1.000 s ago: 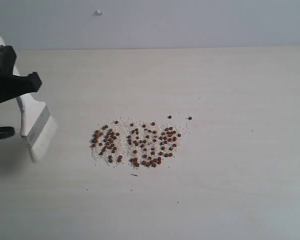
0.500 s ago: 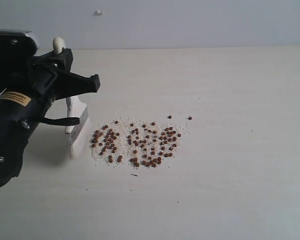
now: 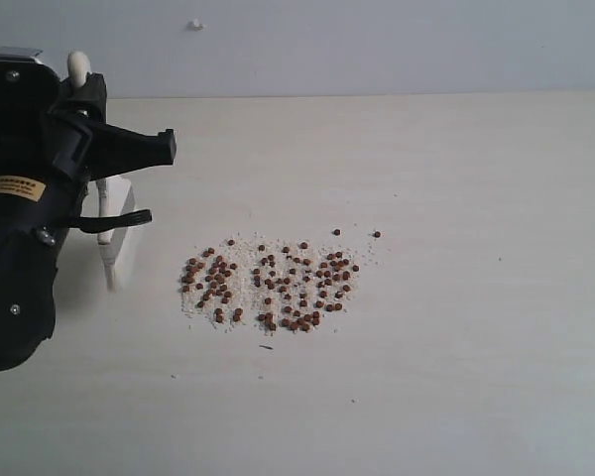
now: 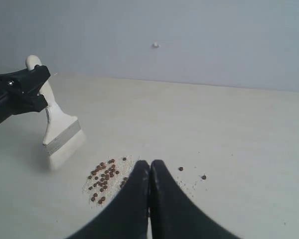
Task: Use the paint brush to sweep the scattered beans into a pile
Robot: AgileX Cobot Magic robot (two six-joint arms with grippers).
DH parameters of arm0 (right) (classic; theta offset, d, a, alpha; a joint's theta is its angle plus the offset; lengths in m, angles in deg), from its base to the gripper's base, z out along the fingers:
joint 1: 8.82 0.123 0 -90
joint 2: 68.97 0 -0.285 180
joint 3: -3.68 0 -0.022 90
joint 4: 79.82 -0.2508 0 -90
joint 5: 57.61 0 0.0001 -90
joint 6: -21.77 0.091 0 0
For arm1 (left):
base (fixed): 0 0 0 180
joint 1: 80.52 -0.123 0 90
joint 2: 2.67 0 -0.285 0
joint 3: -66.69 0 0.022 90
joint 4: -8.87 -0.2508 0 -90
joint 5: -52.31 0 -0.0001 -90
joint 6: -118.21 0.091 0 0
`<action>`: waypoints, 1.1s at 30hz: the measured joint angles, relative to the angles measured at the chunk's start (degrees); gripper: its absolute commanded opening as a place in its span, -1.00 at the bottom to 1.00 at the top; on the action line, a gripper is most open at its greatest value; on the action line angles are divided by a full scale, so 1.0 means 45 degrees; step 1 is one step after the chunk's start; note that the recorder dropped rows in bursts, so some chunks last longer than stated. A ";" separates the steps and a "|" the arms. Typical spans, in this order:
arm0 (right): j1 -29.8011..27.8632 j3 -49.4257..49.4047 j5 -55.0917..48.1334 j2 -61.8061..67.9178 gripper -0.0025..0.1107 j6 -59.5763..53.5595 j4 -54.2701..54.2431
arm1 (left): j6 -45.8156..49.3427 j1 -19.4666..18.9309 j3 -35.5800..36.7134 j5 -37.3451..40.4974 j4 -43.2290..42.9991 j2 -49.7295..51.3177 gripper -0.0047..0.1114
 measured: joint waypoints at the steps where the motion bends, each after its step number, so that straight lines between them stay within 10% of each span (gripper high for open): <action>1: 0.0000 0.0000 0.0000 0.0000 -0.96 0.0000 0.0000 | 0.0000 -0.0032 0.0000 0.0000 -0.0016 0.0000 -0.92; 33: 0.0000 0.0000 0.0000 0.0000 -0.96 0.0027 0.0000 | -0.2185 -0.0518 -0.0056 -0.0172 -0.2236 0.1677 -0.92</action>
